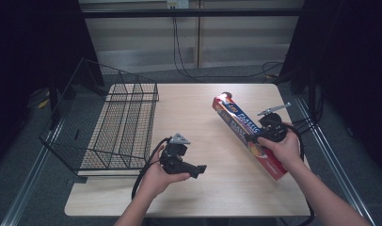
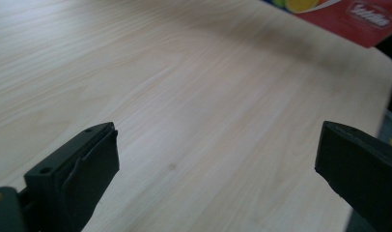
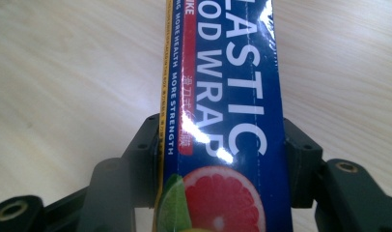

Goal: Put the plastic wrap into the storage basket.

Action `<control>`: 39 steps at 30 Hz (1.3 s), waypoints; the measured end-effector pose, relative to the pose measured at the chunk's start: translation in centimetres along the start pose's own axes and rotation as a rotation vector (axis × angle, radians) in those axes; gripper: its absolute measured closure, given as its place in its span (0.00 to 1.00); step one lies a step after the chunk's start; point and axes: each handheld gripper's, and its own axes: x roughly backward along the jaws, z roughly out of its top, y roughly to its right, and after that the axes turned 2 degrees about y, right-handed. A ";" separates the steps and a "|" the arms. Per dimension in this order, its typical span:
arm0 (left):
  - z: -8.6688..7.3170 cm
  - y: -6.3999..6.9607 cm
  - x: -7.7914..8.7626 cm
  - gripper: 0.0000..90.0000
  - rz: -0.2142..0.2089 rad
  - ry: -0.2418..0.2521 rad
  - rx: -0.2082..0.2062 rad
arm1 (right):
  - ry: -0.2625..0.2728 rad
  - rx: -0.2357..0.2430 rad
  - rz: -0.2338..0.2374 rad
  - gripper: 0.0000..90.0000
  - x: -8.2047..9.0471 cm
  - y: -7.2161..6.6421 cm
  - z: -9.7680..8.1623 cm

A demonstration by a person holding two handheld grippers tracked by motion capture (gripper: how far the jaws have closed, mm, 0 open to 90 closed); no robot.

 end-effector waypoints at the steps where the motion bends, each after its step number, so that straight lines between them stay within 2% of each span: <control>1: 0.5 0.1 0.1 0.00 -0.006 -0.009 -0.020 | -0.001 0.033 0.025 0.50 0.2 -0.5 -0.1; 2: 1.5 0.2 0.2 0.01 -0.036 -0.022 -0.036 | -0.002 0.049 0.040 0.50 0.3 -0.7 -0.1; 3: 1.5 0.2 0.2 0.01 -0.036 -0.022 -0.036 | -0.002 0.049 0.040 0.50 0.3 -0.7 -0.1; 4: 2.4 0.4 0.3 0.01 -0.043 -0.045 -0.061 | -0.005 0.060 0.074 0.50 0.5 -1.2 -0.1; 5: 2.4 0.4 0.3 0.02 -0.043 -0.045 -0.061 | -0.008 0.080 0.086 0.50 0.6 -1.4 -0.2; 6: 2.9 0.4 0.3 0.02 -0.046 -0.051 -0.072 | -0.008 0.080 0.086 0.50 0.6 -1.4 -0.2; 7: 3.6 0.6 0.4 0.02 -0.034 -0.064 -0.100 | -0.016 0.117 0.118 0.50 0.6 -1.6 -0.3; 8: 4.0 0.7 0.5 0.02 -0.034 -0.063 -0.107 | -0.022 0.123 0.129 0.50 0.7 -1.7 -0.4; 10: 4.6 0.7 0.6 0.03 -0.024 -0.077 -0.149 | -0.033 0.171 0.138 0.50 0.8 -2.0 -0.5; 11: 4.6 0.7 0.6 0.03 -0.024 -0.077 -0.149 | -0.039 0.193 0.148 0.50 0.9 -2.0 -0.6; 12: 5.2 0.7 0.7 0.03 -0.012 -0.084 -0.173 | -0.044 0.204 0.164 0.50 0.9 -2.1 -0.6; 13: 5.2 0.7 0.7 0.03 -0.012 -0.084 -0.173 | -0.044 0.204 0.164 0.50 0.9 -2.1 -0.6; 14: 5.8 0.6 0.7 0.04 -0.016 -0.077 -0.176 | -0.049 0.238 0.194 0.50 1.1 -2.3 -0.7; 16: 6.2 0.6 0.7 0.05 -0.017 -0.078 -0.182 | -0.055 0.238 0.207 0.50 1.2 -2.4 -0.8; 17: 6.9 0.5 0.9 0.05 -0.008 -0.095 -0.214 | -0.066 0.264 0.221 0.50 1.3 -2.7 -0.9; 18: 7.3 0.5 0.9 0.05 0.004 -0.102 -0.225 | -0.073 0.281 0.226 0.50 1.4 -2.9 -0.9; 21: 8.0 0.3 0.8 0.06 0.003 -0.123 -0.235 | -0.070 0.303 0.242 0.50 1.4 -3.2 -0.9; 22: 8.5 0.3 0.7 0.06 0.006 -0.137 -0.247 | -0.062 0.328 0.265 0.50 1.5 -3.3 -0.9; 23: 9.0 0.3 0.4 0.06 -0.002 -0.146 -0.270 | -0.062 0.335 0.271 0.50 1.6 -3.4 -0.9; 28: 10.4 0.4 -0.5 0.05 -0.045 -0.168 -0.306 | -0.063 0.385 0.308 0.50 1.9 -3.7 -0.7; 29: 10.7 0.4 -0.7 0.05 -0.045 -0.181 -0.330 | -0.068 0.394 0.318 0.50 1.9 -3.8 -0.7; 31: 10.9 0.5 -1.0 0.05 -0.041 -0.196 -0.344 | -0.078 0.404 0.315 0.50 2.0 -3.9 -0.7; 32: 11.1 0.5 -1.3 0.05 -0.051 -0.221 -0.362 | -0.079 0.442 0.318 0.50 1.9 -4.0 -0.6; 35: 11.5 0.9 -2.3 0.03 -0.066 -0.249 -0.420 | -0.089 0.480 0.338 0.50 2.0 -4.1 -0.5; 37: 11.5 1.2 -2.9 0.02 -0.100 -0.263 -0.429 | -0.093 0.513 0.351 0.50 2.2 -4.3 -0.5; 38: 11.5 1.2 -2.9 0.01 -0.100 -0.263 -0.429 | -0.091 0.533 0.360 0.50 2.2 -4.4 -0.5; 39: 11.5 1.2 -3.1 0.01 -0.112 -0.270 -0.427 | -0.091 0.533 0.360 0.50 2.2 -4.4 -0.5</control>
